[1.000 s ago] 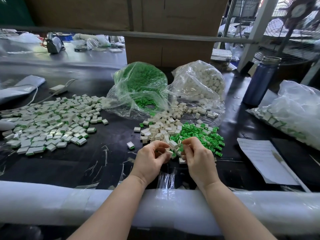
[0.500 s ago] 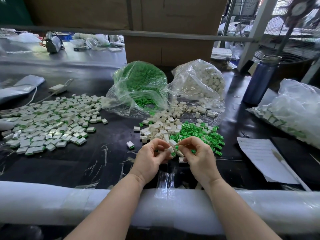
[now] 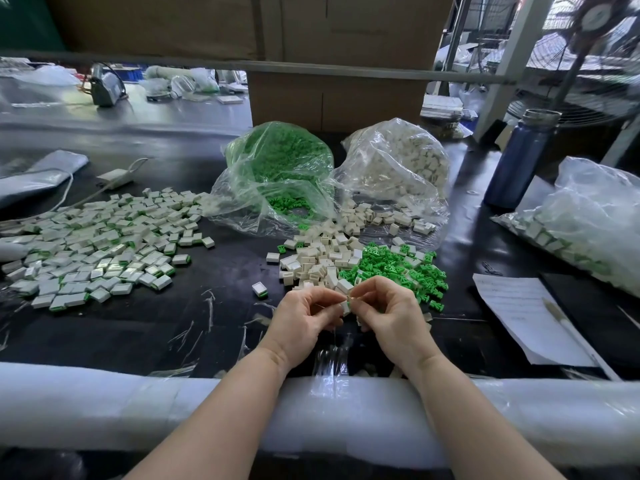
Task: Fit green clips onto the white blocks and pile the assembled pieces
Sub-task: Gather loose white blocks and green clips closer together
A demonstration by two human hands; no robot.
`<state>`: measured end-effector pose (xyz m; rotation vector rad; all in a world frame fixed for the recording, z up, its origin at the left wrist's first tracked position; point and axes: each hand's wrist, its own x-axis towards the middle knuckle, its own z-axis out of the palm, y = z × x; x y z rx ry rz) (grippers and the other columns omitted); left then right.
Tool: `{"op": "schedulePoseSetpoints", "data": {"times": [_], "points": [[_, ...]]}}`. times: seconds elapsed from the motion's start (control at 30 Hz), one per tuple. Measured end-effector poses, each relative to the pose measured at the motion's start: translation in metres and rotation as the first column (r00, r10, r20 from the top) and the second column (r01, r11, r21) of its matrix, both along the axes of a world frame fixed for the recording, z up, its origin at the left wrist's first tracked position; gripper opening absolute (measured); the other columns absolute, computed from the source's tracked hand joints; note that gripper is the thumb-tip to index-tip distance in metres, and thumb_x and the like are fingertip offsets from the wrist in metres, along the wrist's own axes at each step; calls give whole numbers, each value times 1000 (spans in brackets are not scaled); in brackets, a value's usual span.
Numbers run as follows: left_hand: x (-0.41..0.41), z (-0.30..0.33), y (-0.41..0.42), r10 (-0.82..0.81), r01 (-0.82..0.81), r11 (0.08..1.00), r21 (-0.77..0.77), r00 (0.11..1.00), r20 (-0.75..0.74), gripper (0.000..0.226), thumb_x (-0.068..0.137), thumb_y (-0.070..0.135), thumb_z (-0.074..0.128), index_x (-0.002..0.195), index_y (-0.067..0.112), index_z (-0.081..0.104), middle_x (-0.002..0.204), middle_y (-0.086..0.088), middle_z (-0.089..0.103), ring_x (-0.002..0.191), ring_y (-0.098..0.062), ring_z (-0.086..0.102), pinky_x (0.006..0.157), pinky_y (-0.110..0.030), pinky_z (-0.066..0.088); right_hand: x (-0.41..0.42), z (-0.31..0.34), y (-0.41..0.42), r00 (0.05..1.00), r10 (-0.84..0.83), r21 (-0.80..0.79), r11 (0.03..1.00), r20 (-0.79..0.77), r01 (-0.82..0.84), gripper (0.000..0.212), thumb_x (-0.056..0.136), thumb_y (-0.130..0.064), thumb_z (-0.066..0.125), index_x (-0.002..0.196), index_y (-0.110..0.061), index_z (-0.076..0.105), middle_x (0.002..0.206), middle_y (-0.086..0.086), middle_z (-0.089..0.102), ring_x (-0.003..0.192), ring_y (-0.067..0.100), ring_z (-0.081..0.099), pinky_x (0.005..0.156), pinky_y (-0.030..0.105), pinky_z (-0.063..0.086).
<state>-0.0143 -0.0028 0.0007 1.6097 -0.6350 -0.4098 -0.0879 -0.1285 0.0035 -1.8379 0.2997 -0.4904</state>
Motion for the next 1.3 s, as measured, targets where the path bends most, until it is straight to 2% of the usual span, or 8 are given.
{"op": "schedulePoseSetpoints", "data": {"times": [0.17,0.47,0.67,0.77,0.9,1.0,1.1,1.3], "points": [[-1,0,0,1,-1,1000,3,1000,13,17,80,-6,63,80,10,69,68,11,62,61,0,61,64,-15,52,0,1,0,1000,10,14,1000,7,-10,19,77,8,67,77,-10,61,74,8,63,66,11,57,63,21,50],[-1,-1,1,-44,44,998,34,999,4,17,81,-7,62,78,9,67,74,-2,63,64,0,60,65,-13,50,-1,1,-3,999,32,4,999,-11,-32,23,74,11,68,71,-10,61,73,6,63,68,13,58,64,20,51],[-1,-1,1,-62,58,996,72,996,61,10,81,-6,63,85,1,68,74,0,62,64,3,58,67,-11,48,-1,0,-3,998,51,21,999,-30,-50,23,74,11,68,72,-10,61,73,4,63,68,12,58,62,19,49],[-2,-1,1,-73,61,992,106,991,114,10,79,-5,65,85,2,69,74,-1,62,68,-3,57,73,-12,48,-1,0,-4,997,70,8,998,-41,-70,23,73,11,69,72,-10,61,72,3,63,68,11,58,64,21,50],[-1,-1,0,-40,37,998,50,997,68,12,81,-3,65,83,8,69,75,1,65,69,-2,61,72,-15,51,0,1,-3,999,33,59,998,2,-33,22,73,11,69,71,-9,60,67,4,62,58,8,55,56,19,49],[-1,-1,0,-20,14,999,53,993,118,15,80,2,68,85,17,69,77,6,67,73,-3,62,73,-16,52,1,2,-3,999,0,98,995,32,-3,16,75,8,69,73,-6,61,62,5,61,50,11,52,50,21,47],[-1,-3,0,-25,-1,992,128,979,201,22,76,3,72,94,15,68,87,0,69,82,-12,65,81,-20,52,1,1,-4,999,-8,106,994,37,4,13,77,5,68,73,-6,63,59,3,61,47,11,51,49,20,47],[1,-2,0,15,-72,983,168,948,319,20,89,17,58,104,11,70,82,8,59,83,-9,58,82,-15,45,0,1,-5,998,-10,209,978,68,-4,9,81,0,66,78,-8,68,65,4,67,55,9,59,53,20,52]]}}
